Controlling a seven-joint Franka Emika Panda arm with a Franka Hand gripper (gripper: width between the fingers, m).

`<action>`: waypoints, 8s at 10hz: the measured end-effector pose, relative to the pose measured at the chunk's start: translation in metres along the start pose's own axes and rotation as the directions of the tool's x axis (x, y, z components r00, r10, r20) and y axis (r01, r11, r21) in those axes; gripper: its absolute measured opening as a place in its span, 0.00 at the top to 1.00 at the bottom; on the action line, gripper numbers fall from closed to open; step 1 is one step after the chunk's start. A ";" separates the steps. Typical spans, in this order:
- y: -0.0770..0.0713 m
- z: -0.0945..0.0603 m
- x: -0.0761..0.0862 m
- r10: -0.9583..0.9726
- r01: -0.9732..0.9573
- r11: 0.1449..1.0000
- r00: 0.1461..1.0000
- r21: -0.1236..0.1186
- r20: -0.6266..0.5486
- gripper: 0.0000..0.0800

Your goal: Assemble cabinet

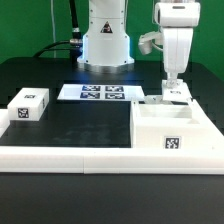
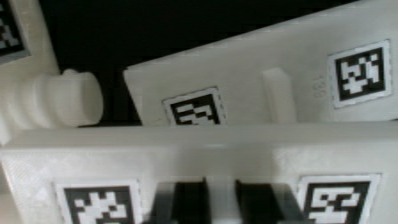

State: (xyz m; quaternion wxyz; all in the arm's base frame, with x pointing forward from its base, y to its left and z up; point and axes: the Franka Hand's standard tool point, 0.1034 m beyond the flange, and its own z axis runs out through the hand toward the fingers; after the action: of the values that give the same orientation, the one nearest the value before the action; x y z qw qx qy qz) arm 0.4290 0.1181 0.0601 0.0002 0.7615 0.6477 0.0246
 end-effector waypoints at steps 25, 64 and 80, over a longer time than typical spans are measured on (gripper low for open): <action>0.032 0.000 -0.006 -0.031 0.031 1.000 0.999 0.004 0.008 0.91; 0.143 0.004 0.000 0.020 -0.021 0.999 1.000 -0.024 -0.019 0.90; 0.092 -0.032 -0.015 -0.006 0.007 1.000 1.000 -0.025 0.020 0.00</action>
Offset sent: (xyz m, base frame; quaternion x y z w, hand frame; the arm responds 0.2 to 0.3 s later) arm 0.0071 -0.0013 0.0003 0.0049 -0.0058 -0.0209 0.9998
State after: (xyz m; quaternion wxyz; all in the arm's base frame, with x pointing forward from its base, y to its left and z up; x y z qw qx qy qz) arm 0.5161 0.0878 0.0941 0.0162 0.7595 0.6499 0.0250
